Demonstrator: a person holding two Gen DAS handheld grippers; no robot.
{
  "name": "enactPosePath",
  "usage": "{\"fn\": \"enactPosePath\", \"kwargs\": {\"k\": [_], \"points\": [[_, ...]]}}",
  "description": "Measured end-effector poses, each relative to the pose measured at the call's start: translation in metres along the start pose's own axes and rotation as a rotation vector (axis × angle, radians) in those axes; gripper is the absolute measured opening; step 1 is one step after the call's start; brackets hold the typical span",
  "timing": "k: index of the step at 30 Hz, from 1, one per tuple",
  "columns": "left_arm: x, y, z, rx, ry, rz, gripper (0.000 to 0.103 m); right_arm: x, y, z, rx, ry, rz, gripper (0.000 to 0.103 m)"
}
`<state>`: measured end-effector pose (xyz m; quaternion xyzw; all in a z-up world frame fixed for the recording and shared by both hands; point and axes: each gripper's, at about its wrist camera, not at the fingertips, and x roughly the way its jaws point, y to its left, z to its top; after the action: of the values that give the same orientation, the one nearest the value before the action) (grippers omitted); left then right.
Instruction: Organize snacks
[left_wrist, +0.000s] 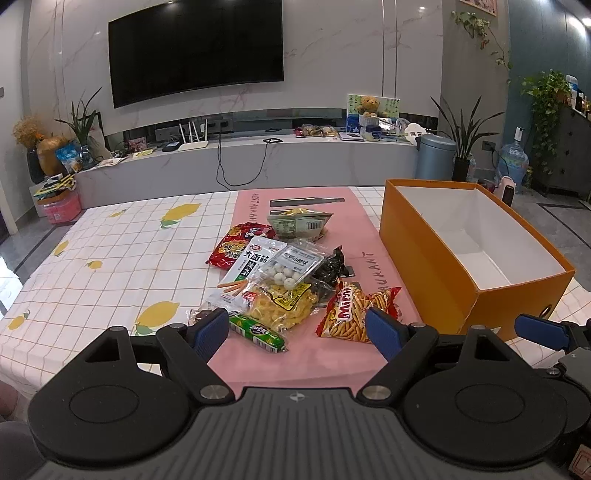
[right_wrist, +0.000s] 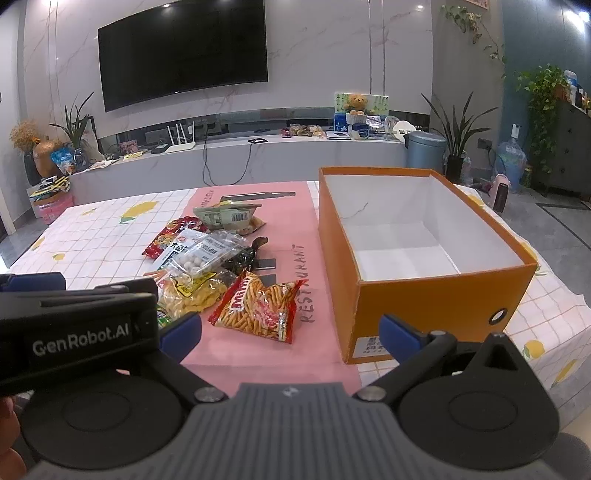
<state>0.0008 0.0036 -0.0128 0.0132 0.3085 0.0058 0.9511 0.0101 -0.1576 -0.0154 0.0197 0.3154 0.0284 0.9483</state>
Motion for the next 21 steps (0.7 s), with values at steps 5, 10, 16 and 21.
{"fn": "enactPosePath", "kwargs": {"k": [5,10,16,21], "points": [[-0.0001,0.0002,-0.0003,-0.001,0.005,-0.001,0.098,0.0002,-0.0009,-0.0005,-0.001,0.001,0.002,0.1],[-0.0007,0.0007,-0.0001,-0.001,0.006,0.001,0.098,0.0006,-0.002,-0.0005,0.002,0.005,0.005,0.1],[0.0006,0.0026,0.0002,-0.006,0.018,-0.003,0.098,0.0018,-0.0022,-0.001,-0.004,0.007,0.005,0.1],[0.0026,0.004,-0.0006,-0.01,0.029,0.0,0.098,0.0039,0.0001,-0.0018,-0.012,0.011,0.002,0.1]]}}
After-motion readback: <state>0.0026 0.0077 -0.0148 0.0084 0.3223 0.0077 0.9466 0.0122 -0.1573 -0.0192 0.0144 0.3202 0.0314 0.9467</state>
